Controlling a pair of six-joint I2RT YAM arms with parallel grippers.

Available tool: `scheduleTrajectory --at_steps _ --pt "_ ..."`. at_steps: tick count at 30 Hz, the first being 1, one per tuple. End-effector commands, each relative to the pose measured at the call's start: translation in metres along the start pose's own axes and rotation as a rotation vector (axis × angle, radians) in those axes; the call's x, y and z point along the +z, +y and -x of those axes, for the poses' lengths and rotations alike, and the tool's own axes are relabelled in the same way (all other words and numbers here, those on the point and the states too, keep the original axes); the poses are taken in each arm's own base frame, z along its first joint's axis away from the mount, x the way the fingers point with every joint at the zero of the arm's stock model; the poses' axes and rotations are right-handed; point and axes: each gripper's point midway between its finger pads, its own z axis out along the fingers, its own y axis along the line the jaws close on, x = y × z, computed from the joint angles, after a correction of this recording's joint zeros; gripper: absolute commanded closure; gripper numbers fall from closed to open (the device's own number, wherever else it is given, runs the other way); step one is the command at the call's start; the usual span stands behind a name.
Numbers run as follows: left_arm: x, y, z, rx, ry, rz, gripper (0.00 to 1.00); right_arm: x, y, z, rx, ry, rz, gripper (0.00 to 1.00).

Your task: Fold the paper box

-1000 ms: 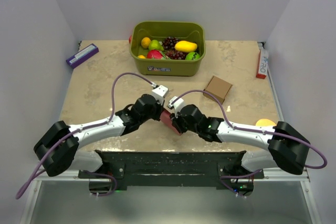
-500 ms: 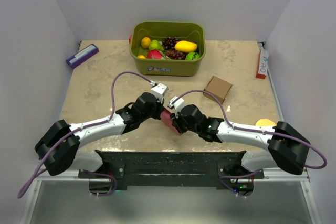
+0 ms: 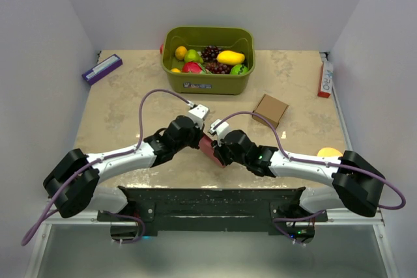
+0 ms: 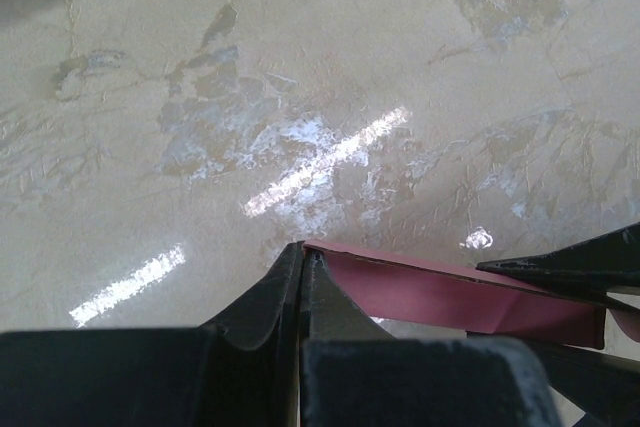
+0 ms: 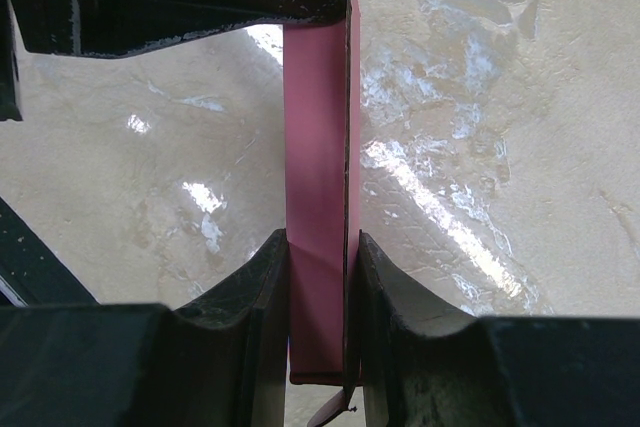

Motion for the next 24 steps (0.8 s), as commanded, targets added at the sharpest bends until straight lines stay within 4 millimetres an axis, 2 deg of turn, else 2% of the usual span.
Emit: scheduleTrajectory --at_steps 1,17,19,24 --pt "0.002 0.009 -0.005 0.059 -0.014 0.028 1.00 0.000 0.002 0.003 0.006 -0.019 0.009 0.95" --pt "0.003 0.022 -0.025 0.102 -0.007 0.044 1.00 0.001 0.004 0.001 0.005 -0.013 0.017 0.95" --pt "0.002 0.019 -0.021 0.098 -0.017 0.031 0.99 0.001 0.004 0.000 0.004 -0.008 0.021 0.95" --pt "-0.003 0.011 -0.001 0.082 -0.063 0.000 0.85 0.001 0.005 0.000 0.004 -0.009 0.024 0.95"
